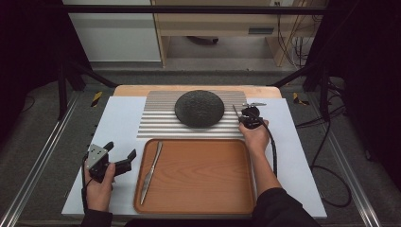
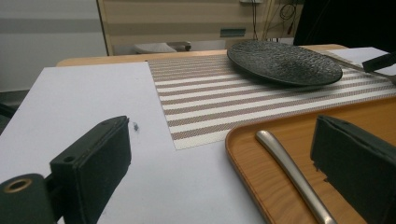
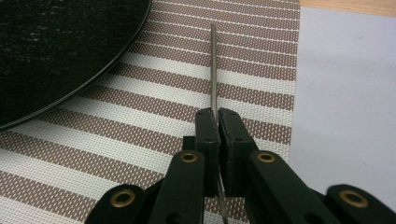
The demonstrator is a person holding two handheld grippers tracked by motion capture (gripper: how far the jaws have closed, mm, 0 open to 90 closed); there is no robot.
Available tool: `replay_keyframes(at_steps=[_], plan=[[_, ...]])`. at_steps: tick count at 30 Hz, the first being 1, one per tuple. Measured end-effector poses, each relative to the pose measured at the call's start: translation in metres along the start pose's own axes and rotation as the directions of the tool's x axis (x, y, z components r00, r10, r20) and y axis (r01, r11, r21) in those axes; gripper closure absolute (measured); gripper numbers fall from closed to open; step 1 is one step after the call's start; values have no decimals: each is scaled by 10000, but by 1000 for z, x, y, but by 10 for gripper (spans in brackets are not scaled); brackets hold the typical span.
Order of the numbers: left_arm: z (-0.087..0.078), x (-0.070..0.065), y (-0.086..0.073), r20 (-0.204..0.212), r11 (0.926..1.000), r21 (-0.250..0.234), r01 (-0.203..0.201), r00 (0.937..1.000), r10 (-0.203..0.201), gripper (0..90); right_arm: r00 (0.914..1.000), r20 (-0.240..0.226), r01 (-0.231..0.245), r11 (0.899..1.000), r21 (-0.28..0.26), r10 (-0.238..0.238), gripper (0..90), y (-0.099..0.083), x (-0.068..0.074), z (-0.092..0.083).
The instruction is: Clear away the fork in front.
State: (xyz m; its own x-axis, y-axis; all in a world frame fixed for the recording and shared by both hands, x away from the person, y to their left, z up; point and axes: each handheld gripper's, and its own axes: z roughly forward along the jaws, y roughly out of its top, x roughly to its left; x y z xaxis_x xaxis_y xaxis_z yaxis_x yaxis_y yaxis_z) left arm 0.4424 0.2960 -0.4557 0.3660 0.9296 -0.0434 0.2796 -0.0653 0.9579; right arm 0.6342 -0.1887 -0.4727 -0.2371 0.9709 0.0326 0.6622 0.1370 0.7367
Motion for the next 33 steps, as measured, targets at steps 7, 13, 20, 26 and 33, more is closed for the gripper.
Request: replay_keyframes(at_steps=[7, 13, 20, 26, 33], plan=[[0, 0, 0, 14, 10000, -14, 20, 10000, -20, 51, 9999, 141, 47, 9999, 105, -48, 866, -2, 3, 4], [-1, 0, 1, -6, 10000, -42, 34, 10000, -34, 51, 9999, 80, 106, 9999, -44, -106, 875, 0, 0, -4], [-4, -7, 7, 266, 9998, -174, -80, 9996, 85, 53, 9981, -592, 126, 9954, -948, -183, 875, 10, 1, -38], [0, -18, 22, 746, 9991, -143, -410, 9963, 420, 53, 9890, -1360, 369, 9868, -1575, -587, 875, 9, 11, -71], [9, -35, 43, 1377, 9920, 121, -1254, 9829, 1225, 53, 9769, -1983, 348, 9751, -2189, -794, 875, 5, 19, -94]])
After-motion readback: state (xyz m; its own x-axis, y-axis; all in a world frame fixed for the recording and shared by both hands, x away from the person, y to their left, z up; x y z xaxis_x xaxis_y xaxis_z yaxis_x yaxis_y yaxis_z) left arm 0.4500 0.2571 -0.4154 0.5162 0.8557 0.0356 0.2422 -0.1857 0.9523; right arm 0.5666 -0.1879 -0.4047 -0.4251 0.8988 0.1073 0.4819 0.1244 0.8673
